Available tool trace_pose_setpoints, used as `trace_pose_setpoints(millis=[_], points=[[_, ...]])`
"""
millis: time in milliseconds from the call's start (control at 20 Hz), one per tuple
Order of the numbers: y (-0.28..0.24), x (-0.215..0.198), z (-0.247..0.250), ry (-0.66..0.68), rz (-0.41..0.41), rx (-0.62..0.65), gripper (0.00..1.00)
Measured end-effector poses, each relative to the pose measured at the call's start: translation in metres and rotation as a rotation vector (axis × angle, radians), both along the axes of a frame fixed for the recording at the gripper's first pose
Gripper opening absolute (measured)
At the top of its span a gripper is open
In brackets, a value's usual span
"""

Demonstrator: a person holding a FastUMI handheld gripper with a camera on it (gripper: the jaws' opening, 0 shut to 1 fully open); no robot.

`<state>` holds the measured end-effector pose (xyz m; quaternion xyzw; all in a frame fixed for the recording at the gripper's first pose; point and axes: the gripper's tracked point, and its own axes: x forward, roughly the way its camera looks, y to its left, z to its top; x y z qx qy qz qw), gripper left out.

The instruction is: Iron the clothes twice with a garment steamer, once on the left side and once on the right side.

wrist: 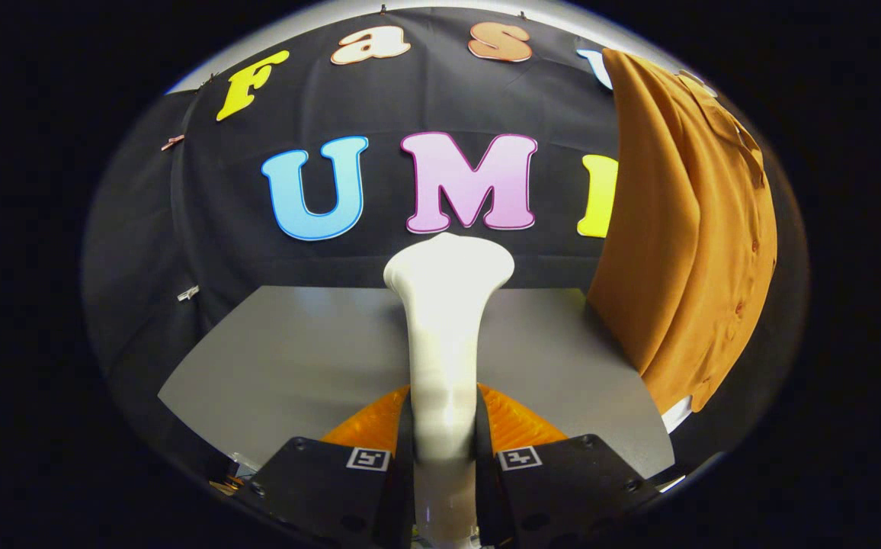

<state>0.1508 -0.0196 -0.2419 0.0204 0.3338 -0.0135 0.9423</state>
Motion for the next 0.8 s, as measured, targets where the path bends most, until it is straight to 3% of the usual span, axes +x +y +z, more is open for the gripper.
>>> trace_pose_setpoints(millis=[400,800], points=[[0.009,-0.039,0.06,-0.143,-0.065,0.0,0.36],[0.0,-0.102,0.126,-0.282,-0.15,-0.062,0.36]])
